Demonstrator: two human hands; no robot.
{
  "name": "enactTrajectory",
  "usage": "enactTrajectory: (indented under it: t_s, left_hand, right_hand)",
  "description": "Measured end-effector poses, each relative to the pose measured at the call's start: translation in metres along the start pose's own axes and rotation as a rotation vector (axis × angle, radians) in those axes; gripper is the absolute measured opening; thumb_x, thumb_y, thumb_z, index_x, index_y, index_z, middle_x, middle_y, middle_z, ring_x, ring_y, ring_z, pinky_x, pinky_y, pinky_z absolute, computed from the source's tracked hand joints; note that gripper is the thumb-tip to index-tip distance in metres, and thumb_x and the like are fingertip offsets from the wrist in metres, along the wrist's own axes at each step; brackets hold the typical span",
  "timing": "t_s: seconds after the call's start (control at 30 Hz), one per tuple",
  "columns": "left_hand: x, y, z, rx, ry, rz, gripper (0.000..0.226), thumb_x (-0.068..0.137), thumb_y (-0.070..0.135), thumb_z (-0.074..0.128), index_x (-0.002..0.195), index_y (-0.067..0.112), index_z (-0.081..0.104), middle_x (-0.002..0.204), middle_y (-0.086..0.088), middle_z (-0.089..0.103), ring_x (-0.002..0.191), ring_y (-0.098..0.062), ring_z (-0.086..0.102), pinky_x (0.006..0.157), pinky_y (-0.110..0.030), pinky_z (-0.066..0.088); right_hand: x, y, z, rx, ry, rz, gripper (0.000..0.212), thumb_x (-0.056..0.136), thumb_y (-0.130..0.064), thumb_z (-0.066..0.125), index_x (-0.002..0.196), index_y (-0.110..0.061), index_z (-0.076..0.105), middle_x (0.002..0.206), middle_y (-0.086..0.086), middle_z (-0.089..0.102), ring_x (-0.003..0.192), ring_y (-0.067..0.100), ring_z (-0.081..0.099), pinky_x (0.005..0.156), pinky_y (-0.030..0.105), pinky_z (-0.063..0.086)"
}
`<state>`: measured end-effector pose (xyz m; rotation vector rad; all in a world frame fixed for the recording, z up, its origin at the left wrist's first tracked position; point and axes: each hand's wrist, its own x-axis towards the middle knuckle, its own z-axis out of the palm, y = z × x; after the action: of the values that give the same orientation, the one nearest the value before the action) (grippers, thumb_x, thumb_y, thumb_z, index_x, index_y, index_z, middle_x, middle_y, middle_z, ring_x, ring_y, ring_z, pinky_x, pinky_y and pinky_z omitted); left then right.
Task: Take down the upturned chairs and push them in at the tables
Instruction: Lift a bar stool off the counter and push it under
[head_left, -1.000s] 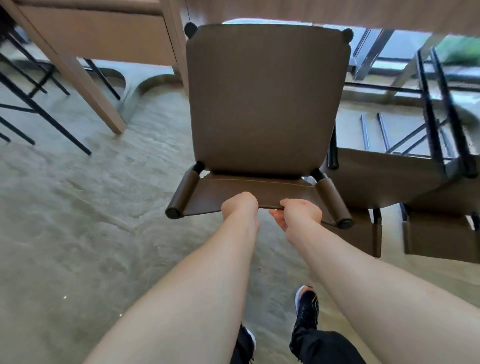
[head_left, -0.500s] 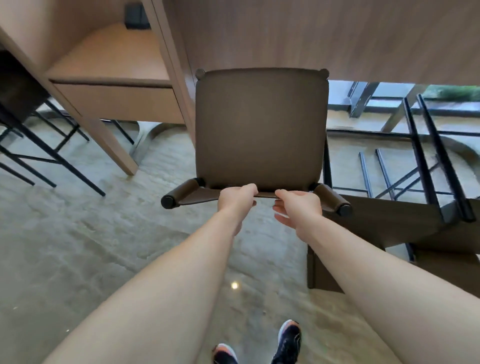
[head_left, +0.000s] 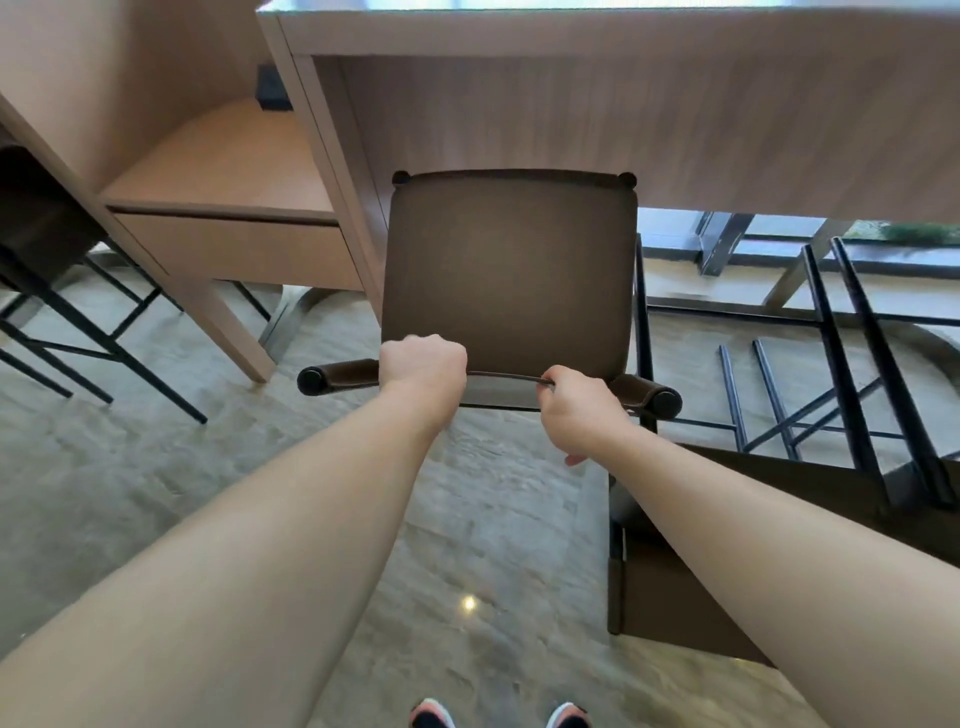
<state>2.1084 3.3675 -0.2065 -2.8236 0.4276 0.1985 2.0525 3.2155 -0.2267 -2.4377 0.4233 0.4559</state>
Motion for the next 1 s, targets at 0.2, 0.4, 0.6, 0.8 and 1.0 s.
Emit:
enactTrajectory:
  t_s: [0.2, 0.4, 0.6, 0.8, 1.0]
  left_hand:
    - [0.029, -0.011, 0.007, -0.140, 0.114, 0.019, 0.025, 0.092, 0.011, 0.051, 0.106, 0.028, 0.064, 0.101, -0.002, 0.047, 0.104, -0.027, 0.048, 0.074, -0.034, 0.031]
    - [0.064, -0.036, 0.011, -0.415, 0.093, 0.092, 0.023, 0.099, 0.038, 0.044, 0.107, 0.029, 0.065, 0.101, -0.002, 0.066, 0.094, -0.029, 0.060, 0.063, -0.030, 0.037]
    - [0.097, -0.065, 0.008, -0.313, -0.071, 0.219, 0.014, 0.093, 0.028, 0.052, 0.088, 0.028, 0.065, 0.087, 0.001, 0.066, 0.081, -0.026, 0.061, 0.061, -0.029, 0.041]
    - [0.114, -0.077, 0.003, -0.376, -0.077, 0.239, 0.013, 0.090, 0.027, 0.054, 0.083, 0.028, 0.065, 0.083, 0.001, 0.066, 0.076, -0.028, 0.061, 0.063, -0.029, 0.044]
    - [0.122, -0.092, 0.001, -0.373, -0.098, 0.239, 0.014, 0.092, 0.030, 0.055, 0.088, 0.032, 0.069, 0.088, 0.001, 0.067, 0.081, -0.027, 0.061, 0.068, -0.031, 0.050]
  right_hand:
    - [0.024, -0.022, -0.035, -0.562, 0.107, -0.135, 0.016, 0.086, 0.001, 0.045, 0.081, -0.013, 0.052, 0.073, 0.005, 0.054, 0.061, 0.026, 0.056, 0.060, 0.034, 0.047]
    - [0.055, -0.045, -0.060, -0.837, 0.174, -0.148, 0.017, 0.080, -0.001, 0.055, 0.072, -0.016, 0.051, 0.062, 0.001, 0.046, 0.050, 0.022, 0.042, 0.055, 0.030, 0.036]
    - [0.084, -0.031, -0.067, -0.785, 0.069, -0.230, 0.019, 0.094, -0.030, 0.054, 0.111, -0.024, 0.061, 0.099, 0.002, 0.050, 0.091, 0.025, 0.056, 0.067, 0.034, 0.043]
    - [0.098, -0.036, -0.061, -0.695, 0.052, -0.222, 0.017, 0.093, -0.007, 0.048, 0.090, -0.015, 0.063, 0.080, 0.005, 0.058, 0.068, 0.028, 0.057, 0.058, 0.033, 0.048]
    - [0.102, -0.048, -0.055, -0.661, 0.075, -0.212, 0.017, 0.090, -0.002, 0.051, 0.086, -0.014, 0.063, 0.078, 0.005, 0.059, 0.067, 0.028, 0.060, 0.058, 0.033, 0.050]
